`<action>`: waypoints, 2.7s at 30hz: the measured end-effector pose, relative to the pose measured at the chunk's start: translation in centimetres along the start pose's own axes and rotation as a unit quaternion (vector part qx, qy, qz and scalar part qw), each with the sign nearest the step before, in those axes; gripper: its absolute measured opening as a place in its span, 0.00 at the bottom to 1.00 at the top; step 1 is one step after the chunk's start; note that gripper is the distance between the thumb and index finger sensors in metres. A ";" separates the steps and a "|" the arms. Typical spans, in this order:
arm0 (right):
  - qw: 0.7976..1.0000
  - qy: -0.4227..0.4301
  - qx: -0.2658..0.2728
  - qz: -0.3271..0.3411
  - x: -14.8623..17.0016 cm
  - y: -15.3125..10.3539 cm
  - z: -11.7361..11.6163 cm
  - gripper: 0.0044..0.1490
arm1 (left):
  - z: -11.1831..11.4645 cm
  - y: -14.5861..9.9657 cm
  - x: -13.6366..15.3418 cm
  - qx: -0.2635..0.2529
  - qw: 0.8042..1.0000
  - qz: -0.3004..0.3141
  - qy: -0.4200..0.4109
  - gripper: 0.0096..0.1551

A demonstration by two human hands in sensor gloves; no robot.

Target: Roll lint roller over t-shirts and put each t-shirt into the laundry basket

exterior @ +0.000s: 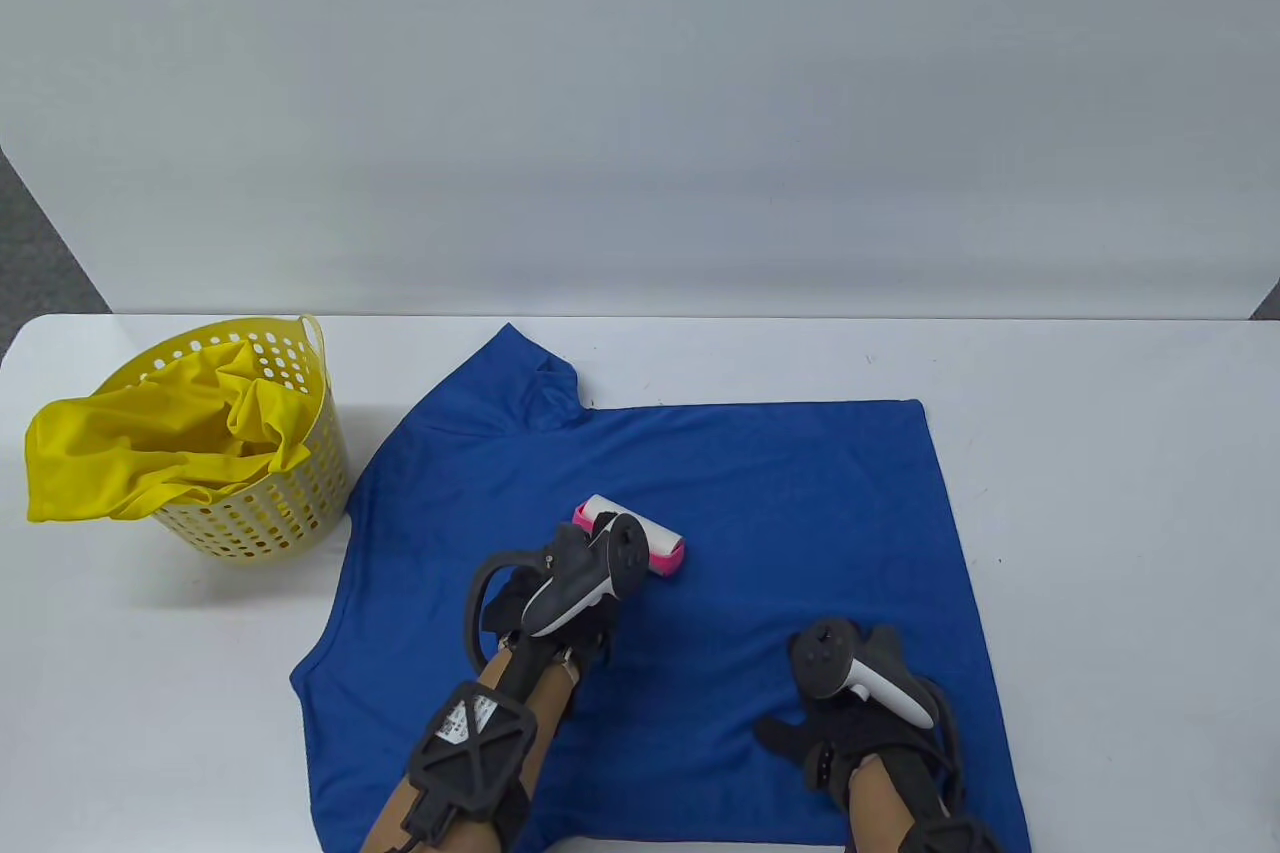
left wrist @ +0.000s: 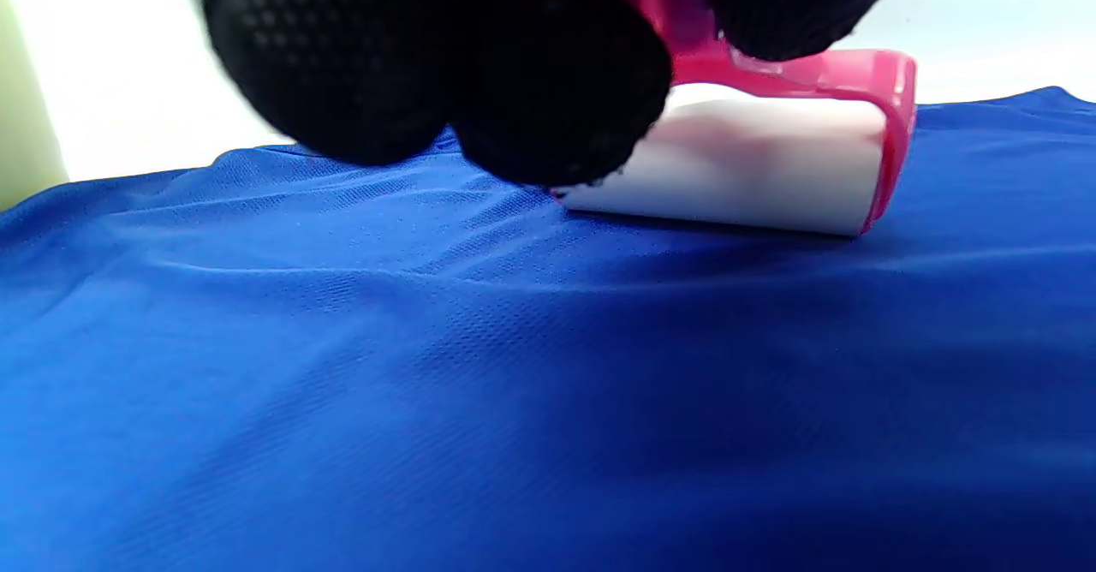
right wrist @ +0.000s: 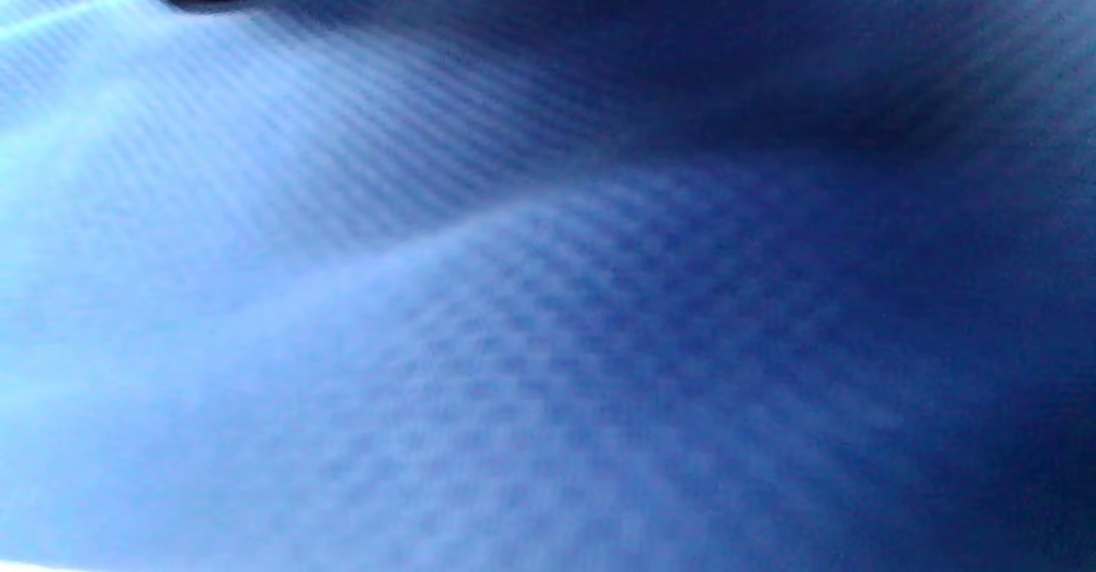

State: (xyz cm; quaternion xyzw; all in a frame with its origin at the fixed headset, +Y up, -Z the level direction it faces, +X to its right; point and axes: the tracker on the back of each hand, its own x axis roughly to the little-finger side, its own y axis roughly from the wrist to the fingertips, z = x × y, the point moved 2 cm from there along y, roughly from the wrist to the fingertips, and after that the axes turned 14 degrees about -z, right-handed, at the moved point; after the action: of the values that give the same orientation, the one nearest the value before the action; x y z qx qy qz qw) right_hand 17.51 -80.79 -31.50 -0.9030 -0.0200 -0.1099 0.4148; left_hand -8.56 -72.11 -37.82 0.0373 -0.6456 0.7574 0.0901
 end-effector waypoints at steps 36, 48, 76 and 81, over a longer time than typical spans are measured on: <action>1.000 -0.002 0.004 -0.003 0.1 0.1 0.0 0.56 | -1.4 1.5 -2.2 0.006 0.999 0.001 0.053 0.34; 1.000 -0.002 0.004 -0.001 0.0 0.1 -0.1 0.56 | -0.2 -1.5 0.3 -0.038 0.994 0.056 0.087 0.34; 1.000 -0.012 -0.020 0.003 0.1 0.3 -0.5 0.57 | -0.1 0.3 -2.4 -0.010 1.000 0.007 0.027 0.34; 1.000 -0.006 -0.028 0.011 0.2 0.4 -0.3 0.59 | -0.5 2.4 -5.1 -0.008 1.000 -0.016 0.009 0.35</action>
State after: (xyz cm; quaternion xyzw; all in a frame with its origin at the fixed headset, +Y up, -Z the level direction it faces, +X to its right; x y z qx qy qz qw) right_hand 17.67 -81.27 -31.53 -0.9151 -0.0094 -0.1001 0.3905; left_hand -4.00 -72.44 -41.14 0.0402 -0.6502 0.7509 0.1083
